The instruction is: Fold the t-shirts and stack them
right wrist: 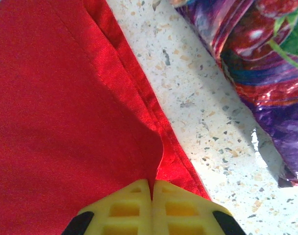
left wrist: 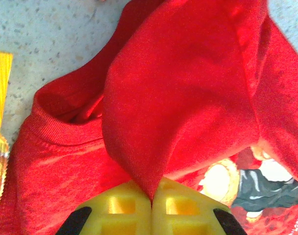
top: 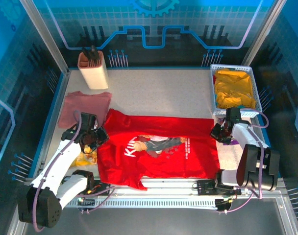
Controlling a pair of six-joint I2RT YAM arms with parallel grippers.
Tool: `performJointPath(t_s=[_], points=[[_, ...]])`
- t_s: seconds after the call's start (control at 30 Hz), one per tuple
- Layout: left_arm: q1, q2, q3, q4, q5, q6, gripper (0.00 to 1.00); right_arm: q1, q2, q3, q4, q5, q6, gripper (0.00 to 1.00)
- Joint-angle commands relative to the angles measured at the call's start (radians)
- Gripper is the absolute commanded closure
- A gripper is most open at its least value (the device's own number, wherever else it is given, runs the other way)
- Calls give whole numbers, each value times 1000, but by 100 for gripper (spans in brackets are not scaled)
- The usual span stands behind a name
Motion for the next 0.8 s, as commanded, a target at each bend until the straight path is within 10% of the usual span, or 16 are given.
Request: performJointPath(t_s=[0.0, 0.1, 0.23, 0.43, 0.77], points=[[5, -7, -14, -31, -17, -16, 96, -15, 18, -10, -11, 7, -13, 99], [6, 14, -9, -58, -48, -7, 71, -17, 18, -10, -18, 14, -14, 91], [2, 36, 17, -76, -61, 5, 50, -19, -7, 0, -29, -22, -17, 48], [-133, 2, 83, -55, -113, 47, 53, -17, -68, 19, -52, -77, -36, 18], [-560, 264, 124, 50, -314, 30, 65, -14, -127, 10, -33, -158, -40, 6]])
